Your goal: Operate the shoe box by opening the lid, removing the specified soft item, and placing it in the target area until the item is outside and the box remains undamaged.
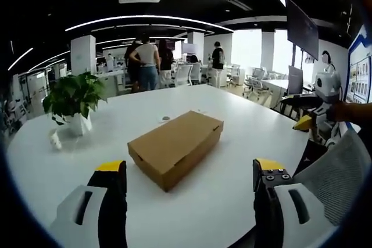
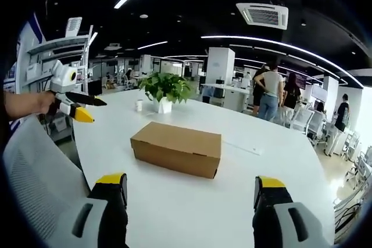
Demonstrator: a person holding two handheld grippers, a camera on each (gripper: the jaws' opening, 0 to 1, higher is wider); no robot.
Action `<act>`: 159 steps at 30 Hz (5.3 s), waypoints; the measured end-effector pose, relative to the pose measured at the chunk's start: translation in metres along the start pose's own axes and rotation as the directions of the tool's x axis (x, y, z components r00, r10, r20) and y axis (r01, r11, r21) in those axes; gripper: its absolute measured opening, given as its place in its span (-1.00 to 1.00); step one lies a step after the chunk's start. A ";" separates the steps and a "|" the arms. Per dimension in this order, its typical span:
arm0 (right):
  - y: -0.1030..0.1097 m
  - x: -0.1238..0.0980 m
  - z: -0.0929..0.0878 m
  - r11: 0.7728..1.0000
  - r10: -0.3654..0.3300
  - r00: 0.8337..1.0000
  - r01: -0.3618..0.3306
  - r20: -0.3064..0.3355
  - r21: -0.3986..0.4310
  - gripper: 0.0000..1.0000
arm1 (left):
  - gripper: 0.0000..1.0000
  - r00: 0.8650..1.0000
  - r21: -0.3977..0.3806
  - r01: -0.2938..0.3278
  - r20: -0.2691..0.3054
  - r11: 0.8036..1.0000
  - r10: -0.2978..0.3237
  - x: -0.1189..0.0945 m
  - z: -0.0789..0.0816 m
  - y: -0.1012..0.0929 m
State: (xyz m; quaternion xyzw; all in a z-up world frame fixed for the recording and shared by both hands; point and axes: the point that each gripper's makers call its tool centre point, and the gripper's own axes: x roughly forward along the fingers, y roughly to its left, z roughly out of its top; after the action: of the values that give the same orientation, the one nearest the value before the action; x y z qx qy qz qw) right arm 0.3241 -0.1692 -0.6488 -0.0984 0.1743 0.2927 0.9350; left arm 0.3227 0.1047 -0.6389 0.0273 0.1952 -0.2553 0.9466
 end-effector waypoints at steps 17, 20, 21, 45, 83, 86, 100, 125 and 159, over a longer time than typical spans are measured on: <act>-0.001 0.019 -0.006 0.999 0.035 0.999 -0.035 -0.023 -0.025 0.78 | 0.83 0.999 -0.027 -0.028 -0.045 0.999 0.027 0.008 -0.011 0.017; 0.000 0.022 -0.007 0.999 0.037 0.999 -0.038 -0.025 -0.022 0.78 | 0.83 0.998 -0.022 -0.023 -0.060 1.000 0.021 0.013 -0.017 0.016; 0.001 0.023 -0.007 0.999 0.039 0.999 -0.040 -0.026 -0.021 0.78 | 0.83 0.998 -0.019 -0.019 -0.067 1.000 0.018 0.014 -0.018 0.015; -0.003 0.053 -0.010 0.998 0.057 0.997 -0.059 -0.045 -0.034 0.76 | 0.80 0.997 -0.025 -0.015 -0.075 1.000 0.013 0.041 -0.008 0.013; -0.030 0.104 -0.041 0.975 0.139 0.974 -0.166 -0.179 -0.149 0.71 | 0.83 0.975 -0.059 -0.083 -0.209 0.995 0.069 0.092 -0.047 0.014; -0.032 0.108 -0.045 0.972 0.144 0.971 -0.175 -0.190 -0.157 0.70 | 0.84 0.974 -0.055 -0.080 -0.218 0.995 0.066 0.095 -0.052 0.012; -0.046 0.125 -0.054 0.967 0.163 0.965 -0.198 -0.208 -0.160 0.66 | 0.89 0.975 -0.087 -0.095 -0.209 0.992 0.075 0.104 -0.066 0.026; -0.062 0.172 -0.052 0.964 0.212 0.961 -0.235 -0.177 -0.122 0.43 | 0.70 0.967 -0.122 -0.129 -0.235 0.984 0.097 0.128 -0.081 0.044; -0.046 0.226 -0.040 0.954 0.264 0.944 -0.286 -0.198 -0.092 0.16 | 0.28 0.964 -0.112 -0.156 -0.232 0.981 0.127 0.151 -0.083 0.064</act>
State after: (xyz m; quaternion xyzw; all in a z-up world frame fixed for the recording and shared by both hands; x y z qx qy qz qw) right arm 0.5137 -0.1023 -0.7688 -0.1556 0.2538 0.4201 0.8573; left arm 0.4447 0.1018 -0.7768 0.0082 0.3142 -0.1690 0.9342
